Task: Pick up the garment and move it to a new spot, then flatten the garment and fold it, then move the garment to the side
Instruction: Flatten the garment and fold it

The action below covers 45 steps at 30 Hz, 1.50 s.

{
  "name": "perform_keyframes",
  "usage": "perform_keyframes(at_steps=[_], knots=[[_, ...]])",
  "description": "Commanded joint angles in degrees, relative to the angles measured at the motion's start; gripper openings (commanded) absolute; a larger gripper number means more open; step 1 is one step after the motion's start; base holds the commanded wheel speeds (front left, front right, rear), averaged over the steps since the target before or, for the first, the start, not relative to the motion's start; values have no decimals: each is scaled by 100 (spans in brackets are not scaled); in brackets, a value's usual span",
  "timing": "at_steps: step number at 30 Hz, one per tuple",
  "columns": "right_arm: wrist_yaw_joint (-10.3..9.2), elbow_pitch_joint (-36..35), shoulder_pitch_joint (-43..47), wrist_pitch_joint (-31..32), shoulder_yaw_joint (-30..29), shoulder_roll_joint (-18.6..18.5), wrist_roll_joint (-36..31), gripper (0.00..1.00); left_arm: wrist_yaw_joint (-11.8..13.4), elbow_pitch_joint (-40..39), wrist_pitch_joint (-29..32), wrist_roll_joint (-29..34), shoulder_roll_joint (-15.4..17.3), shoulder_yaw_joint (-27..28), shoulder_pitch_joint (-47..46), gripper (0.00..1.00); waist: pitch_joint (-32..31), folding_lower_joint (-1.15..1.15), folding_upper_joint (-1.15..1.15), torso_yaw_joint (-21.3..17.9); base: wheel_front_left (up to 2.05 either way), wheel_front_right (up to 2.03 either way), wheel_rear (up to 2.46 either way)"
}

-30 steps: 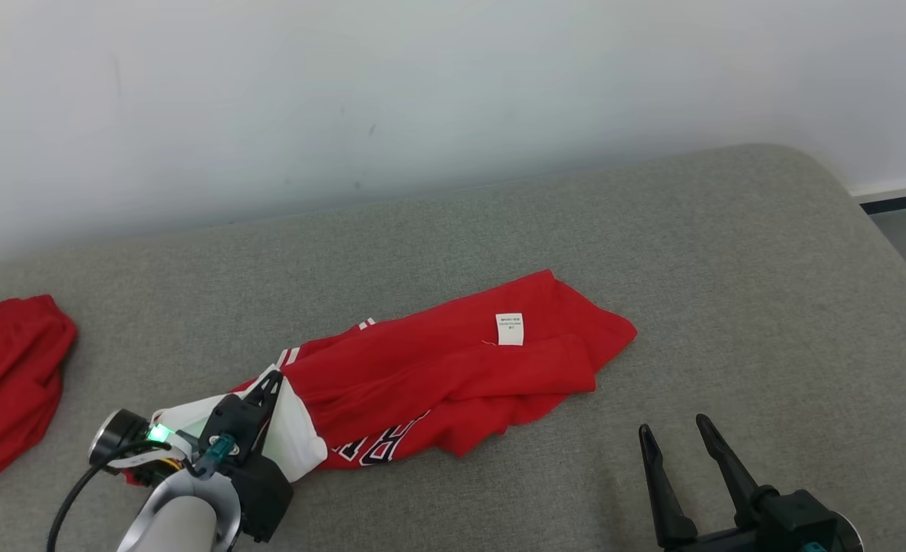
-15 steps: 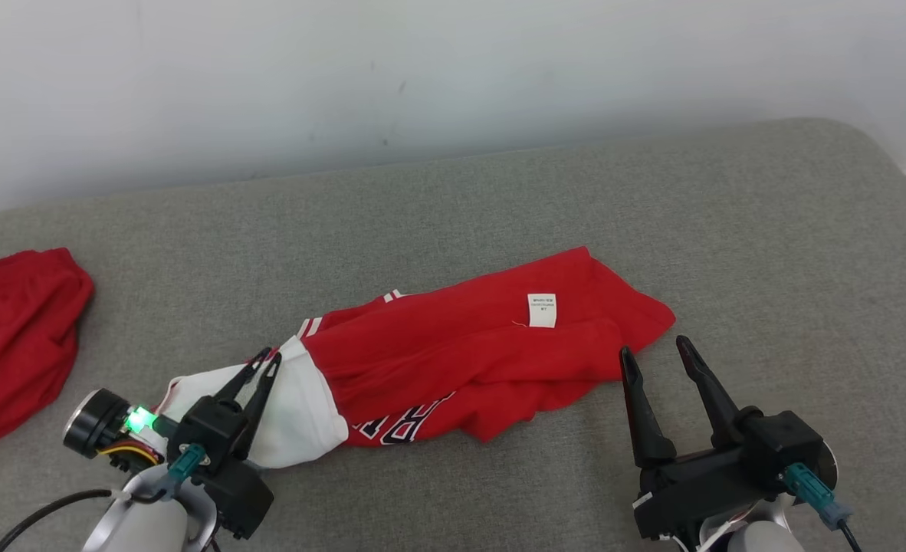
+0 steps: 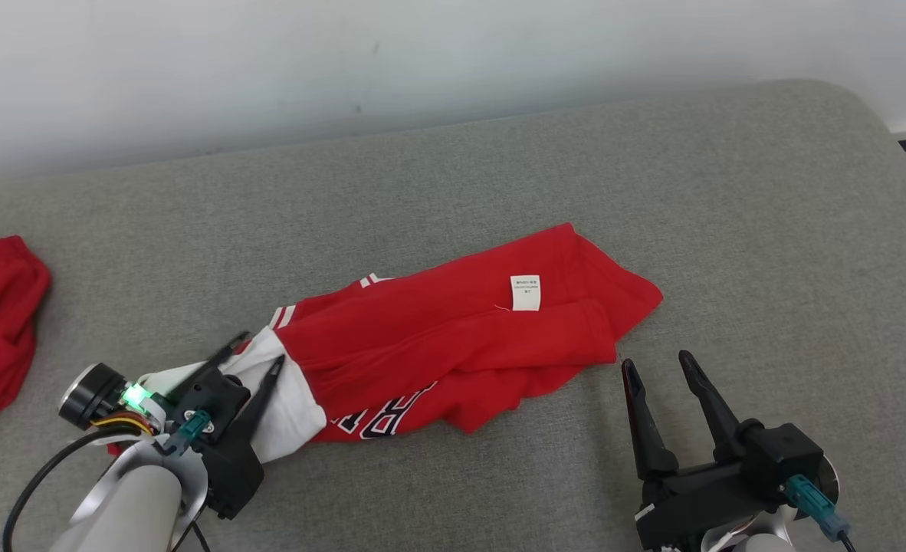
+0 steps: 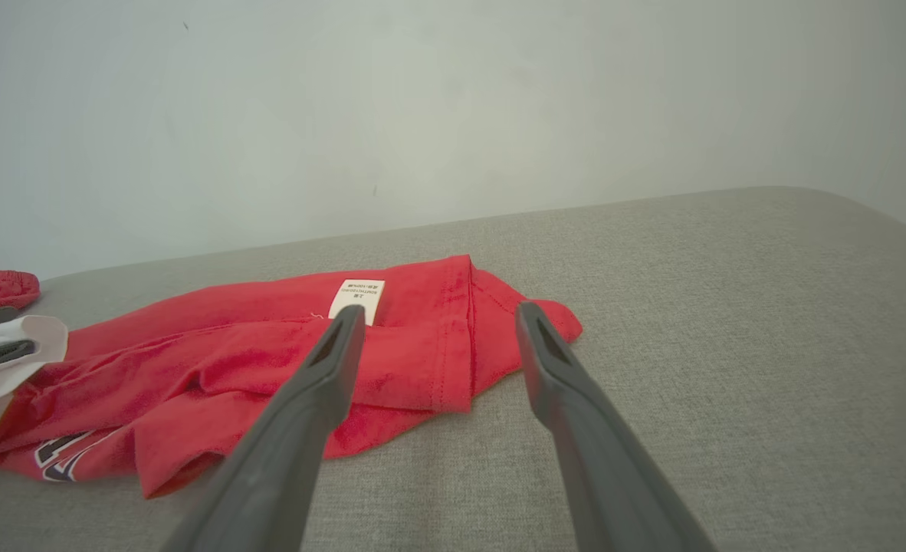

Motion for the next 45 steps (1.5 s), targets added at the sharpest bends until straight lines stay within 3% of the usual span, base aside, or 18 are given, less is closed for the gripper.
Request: perform_keyframes(at_steps=[1,11,18,22,27,37,45], knots=[[-6,-34,33,0,-20,-12,-46,100,-28,62,3,-24,23,-32,-57,0,28,-1,-1,-52,0,0,0],[-6,244,-279,0,85,14,144,100,83,-803,-83,-398,178,128,501,0,41,-1,-1,6,0,0,0],[-6,1236,-1104,0,294,-1,530,100,161,-1914,-105,-671,423,357,1050,0,224,-1,-1,156,0,0,0],[-6,2372,-1897,0,557,-91,858,100,179,-2514,-86,-756,562,406,1286,0,323,-1,-1,312,0,0,0],[-6,3242,-2456,0,674,-113,1065,100,194,-2741,-24,-752,625,383,1363,0,373,-1,-1,423,0,0,0],[-6,4218,-2881,38,544,4,1270,100,259,-2833,74,-766,704,345,1469,0,279,-1,-1,403,0,0,0],[-6,4834,-3484,895,742,37,1504,100,285,-2949,202,-810,816,349,1566,0,180,-1,-1,288,0,0,0]])
